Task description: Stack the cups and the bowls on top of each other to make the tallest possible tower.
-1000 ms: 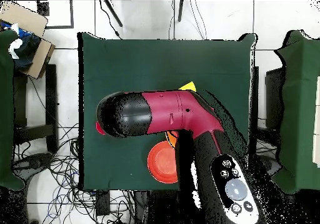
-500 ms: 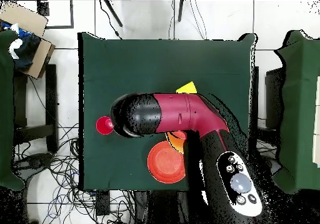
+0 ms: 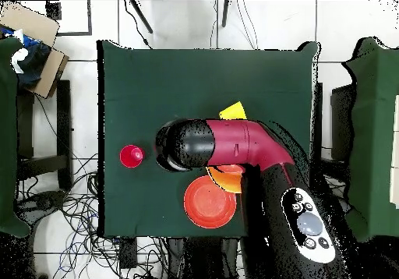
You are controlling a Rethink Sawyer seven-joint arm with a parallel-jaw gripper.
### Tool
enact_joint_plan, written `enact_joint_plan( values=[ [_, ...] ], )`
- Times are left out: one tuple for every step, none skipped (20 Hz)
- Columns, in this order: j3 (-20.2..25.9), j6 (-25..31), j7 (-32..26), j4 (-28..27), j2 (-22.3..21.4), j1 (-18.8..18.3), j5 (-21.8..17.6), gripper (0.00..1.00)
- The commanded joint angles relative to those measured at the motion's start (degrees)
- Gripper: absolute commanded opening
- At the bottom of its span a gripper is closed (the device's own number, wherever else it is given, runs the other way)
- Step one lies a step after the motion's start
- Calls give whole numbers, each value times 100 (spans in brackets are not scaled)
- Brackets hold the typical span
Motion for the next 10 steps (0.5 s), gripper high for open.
enact_joint_plan(
  values=[
    [-210, -427, 10, 383, 256, -82, -382, 100],
    [-203, -420, -16, 400, 283, -105, -367, 100],
    [-192, -443, -45, 394, 313, -125, -373, 100],
    [-181, -466, -73, 387, 344, -145, -379, 100],
    [-176, -483, -88, 361, 390, -158, -394, 100],
    [-161, -521, -100, 373, 430, -180, -390, 100],
    [-155, -563, -108, 389, 461, -200, -404, 100],
    [-154, -644, -100, 445, 497, -225, -412, 100],
    [-163, -766, -69, 506, 541, -243, -434, 100],
    [-166, -884, -52, 581, 574, -268, -459, 100]
  ],
)
